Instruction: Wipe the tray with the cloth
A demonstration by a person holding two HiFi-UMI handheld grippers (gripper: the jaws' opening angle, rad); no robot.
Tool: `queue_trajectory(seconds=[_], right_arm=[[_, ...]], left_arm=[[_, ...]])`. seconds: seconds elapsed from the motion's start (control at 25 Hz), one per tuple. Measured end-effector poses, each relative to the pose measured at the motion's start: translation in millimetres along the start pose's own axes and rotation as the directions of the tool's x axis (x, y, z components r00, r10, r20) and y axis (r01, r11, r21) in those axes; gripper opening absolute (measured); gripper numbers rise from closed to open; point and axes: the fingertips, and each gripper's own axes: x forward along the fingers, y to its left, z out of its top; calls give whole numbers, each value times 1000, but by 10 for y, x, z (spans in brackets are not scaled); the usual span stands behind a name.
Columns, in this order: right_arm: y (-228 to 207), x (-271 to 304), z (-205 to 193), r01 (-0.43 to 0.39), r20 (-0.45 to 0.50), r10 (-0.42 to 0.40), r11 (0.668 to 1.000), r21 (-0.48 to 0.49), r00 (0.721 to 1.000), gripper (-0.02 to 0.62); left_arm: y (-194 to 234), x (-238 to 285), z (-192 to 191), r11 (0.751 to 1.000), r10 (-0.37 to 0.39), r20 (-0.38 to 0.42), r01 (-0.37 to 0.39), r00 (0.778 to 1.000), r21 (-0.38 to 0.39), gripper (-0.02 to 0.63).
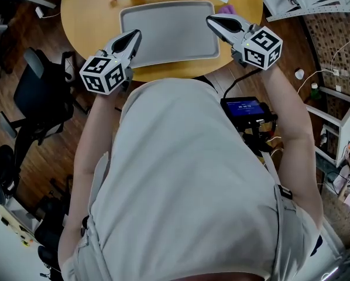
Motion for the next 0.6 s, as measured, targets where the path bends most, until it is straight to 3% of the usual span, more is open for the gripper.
queue_trajectory(seconds=[0.2, 0.6], right_arm=[[147, -31, 3, -5, -12, 5, 1000, -24, 1000, 0], [286, -123, -145, 33, -9, -33, 999, 5, 999, 0]], left_arm=[[-135, -58, -9, 998, -4, -17, 5, 1000, 69, 0], [-425, -18, -32, 988, -68, -50, 74, 996, 134, 0]])
